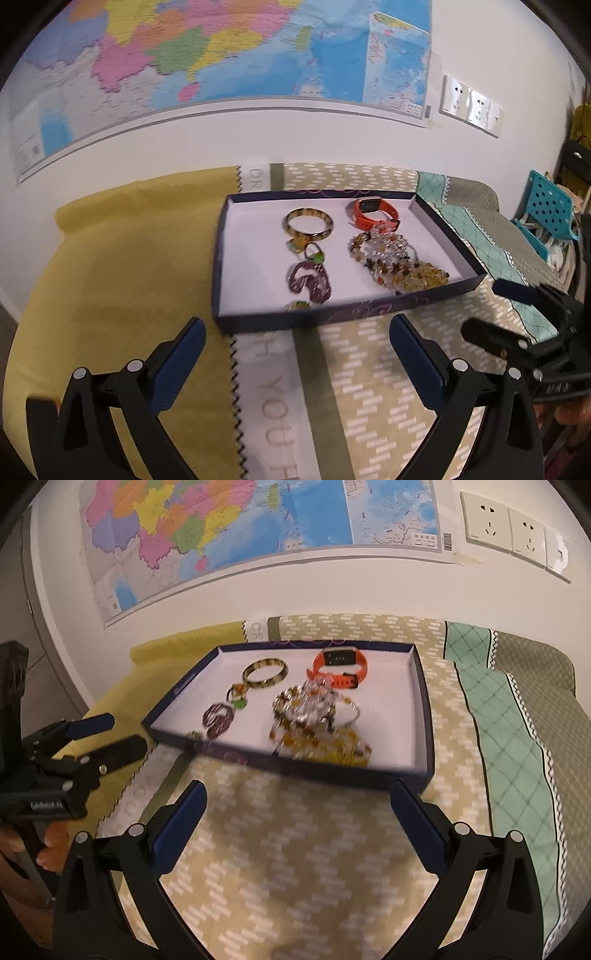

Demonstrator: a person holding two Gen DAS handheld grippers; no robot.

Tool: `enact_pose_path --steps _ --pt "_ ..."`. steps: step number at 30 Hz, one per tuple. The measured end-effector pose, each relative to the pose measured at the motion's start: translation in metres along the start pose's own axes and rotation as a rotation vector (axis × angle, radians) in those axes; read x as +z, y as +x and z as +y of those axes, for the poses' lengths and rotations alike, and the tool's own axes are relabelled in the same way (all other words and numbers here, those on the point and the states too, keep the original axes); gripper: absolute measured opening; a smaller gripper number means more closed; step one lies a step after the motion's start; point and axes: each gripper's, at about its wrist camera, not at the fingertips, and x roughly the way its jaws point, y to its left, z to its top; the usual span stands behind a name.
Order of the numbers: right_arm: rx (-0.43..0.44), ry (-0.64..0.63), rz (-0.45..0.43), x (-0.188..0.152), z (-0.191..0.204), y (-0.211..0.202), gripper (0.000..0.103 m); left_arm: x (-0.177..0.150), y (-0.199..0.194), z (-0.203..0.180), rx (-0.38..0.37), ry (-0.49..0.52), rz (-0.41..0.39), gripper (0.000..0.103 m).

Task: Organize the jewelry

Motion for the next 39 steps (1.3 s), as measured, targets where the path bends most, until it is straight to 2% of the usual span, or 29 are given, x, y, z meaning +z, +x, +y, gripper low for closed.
enact_pose_path --steps 9,39 --pt "-0.018 0.050 0.000 -0.021 -0.001 -0.011 0.098 -0.020 -0.012 -0.008 0.029 -0.027 0.014 0.096" --pt "0.000 0.035 0.006 -0.028 0.015 -0.019 0.098 -0.029 -0.027 -0.009 0.058 -0.043 -0.004 0.096"
